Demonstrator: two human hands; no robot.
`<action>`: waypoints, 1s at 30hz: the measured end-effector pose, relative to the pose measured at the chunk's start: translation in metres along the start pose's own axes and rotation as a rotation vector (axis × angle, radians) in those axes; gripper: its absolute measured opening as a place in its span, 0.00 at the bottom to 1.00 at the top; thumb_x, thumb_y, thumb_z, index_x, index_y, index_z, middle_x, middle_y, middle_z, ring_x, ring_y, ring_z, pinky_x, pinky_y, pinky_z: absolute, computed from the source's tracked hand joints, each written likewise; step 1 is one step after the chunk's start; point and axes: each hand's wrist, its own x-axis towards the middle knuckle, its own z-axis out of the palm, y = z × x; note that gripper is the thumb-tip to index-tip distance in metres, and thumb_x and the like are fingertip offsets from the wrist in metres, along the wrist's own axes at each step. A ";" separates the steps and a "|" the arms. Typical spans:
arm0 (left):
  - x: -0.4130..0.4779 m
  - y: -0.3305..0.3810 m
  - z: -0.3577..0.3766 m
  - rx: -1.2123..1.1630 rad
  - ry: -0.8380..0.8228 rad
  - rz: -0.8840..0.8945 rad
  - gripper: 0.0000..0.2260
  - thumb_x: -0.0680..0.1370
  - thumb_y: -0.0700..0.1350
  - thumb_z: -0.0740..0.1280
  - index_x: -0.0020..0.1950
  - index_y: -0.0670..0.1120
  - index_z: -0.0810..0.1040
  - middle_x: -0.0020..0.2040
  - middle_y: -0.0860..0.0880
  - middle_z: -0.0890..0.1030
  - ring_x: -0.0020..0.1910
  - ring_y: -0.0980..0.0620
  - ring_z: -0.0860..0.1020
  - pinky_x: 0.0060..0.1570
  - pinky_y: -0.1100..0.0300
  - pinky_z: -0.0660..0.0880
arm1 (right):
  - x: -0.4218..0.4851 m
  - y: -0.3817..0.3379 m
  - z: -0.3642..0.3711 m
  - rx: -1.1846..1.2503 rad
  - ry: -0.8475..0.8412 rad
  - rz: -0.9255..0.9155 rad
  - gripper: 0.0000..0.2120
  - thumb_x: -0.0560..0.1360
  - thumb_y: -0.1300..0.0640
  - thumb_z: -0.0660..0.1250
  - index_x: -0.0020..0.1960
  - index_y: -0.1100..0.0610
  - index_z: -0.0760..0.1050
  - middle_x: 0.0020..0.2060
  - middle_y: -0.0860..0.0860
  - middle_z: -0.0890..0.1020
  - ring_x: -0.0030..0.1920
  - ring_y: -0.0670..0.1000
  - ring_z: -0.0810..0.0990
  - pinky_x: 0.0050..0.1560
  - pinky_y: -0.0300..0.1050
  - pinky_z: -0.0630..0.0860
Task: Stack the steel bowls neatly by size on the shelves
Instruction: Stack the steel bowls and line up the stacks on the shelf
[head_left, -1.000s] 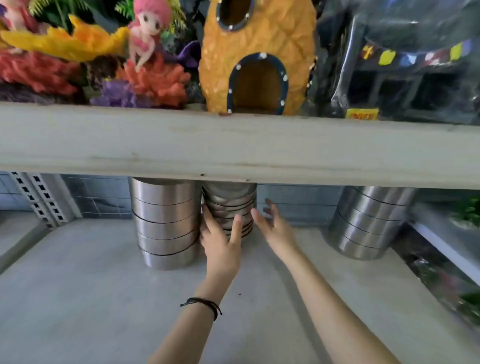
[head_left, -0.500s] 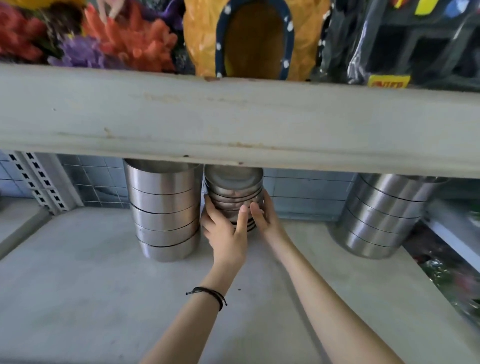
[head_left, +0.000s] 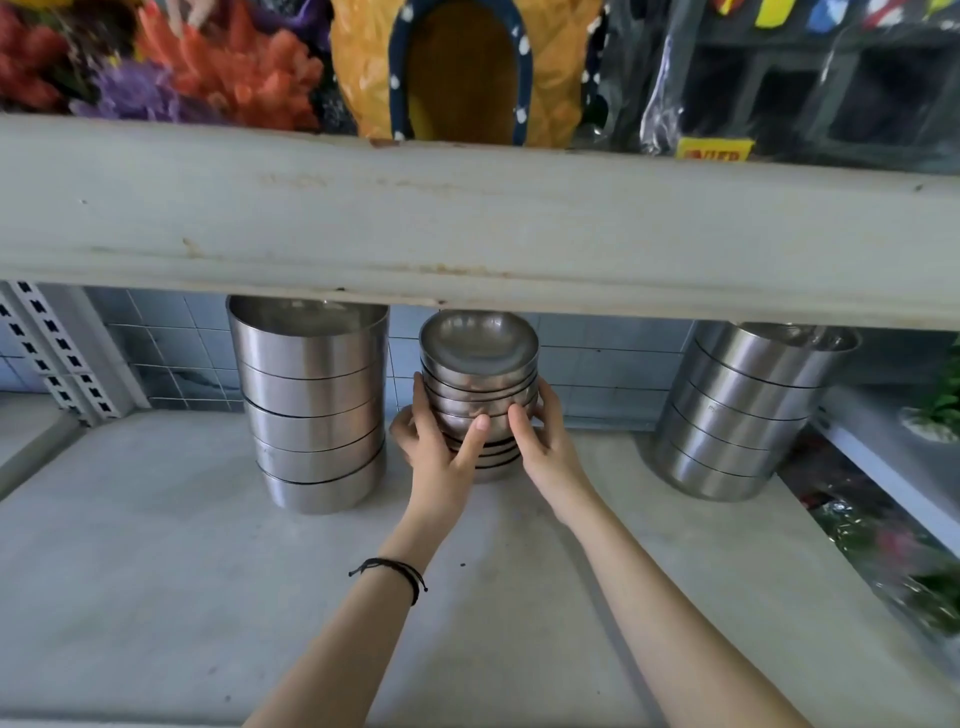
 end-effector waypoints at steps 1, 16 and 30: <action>0.000 0.001 0.000 -0.017 -0.016 0.007 0.45 0.68 0.62 0.66 0.79 0.51 0.48 0.71 0.45 0.53 0.65 0.65 0.53 0.66 0.69 0.50 | 0.000 -0.001 0.000 -0.007 0.000 0.001 0.21 0.81 0.54 0.63 0.70 0.44 0.61 0.57 0.38 0.75 0.55 0.33 0.75 0.47 0.22 0.70; -0.039 0.017 -0.031 -0.117 -0.187 0.139 0.43 0.74 0.60 0.69 0.79 0.48 0.48 0.77 0.50 0.60 0.76 0.52 0.59 0.74 0.44 0.60 | -0.065 -0.033 -0.003 -0.016 0.053 -0.076 0.21 0.73 0.40 0.68 0.63 0.35 0.65 0.57 0.36 0.79 0.57 0.37 0.79 0.52 0.28 0.73; -0.111 0.059 -0.173 -0.139 -0.191 0.194 0.31 0.68 0.50 0.74 0.63 0.57 0.59 0.57 0.77 0.70 0.59 0.73 0.72 0.55 0.68 0.75 | -0.165 -0.090 0.080 0.017 -0.026 -0.148 0.25 0.66 0.35 0.67 0.61 0.26 0.65 0.59 0.32 0.77 0.58 0.36 0.79 0.53 0.29 0.74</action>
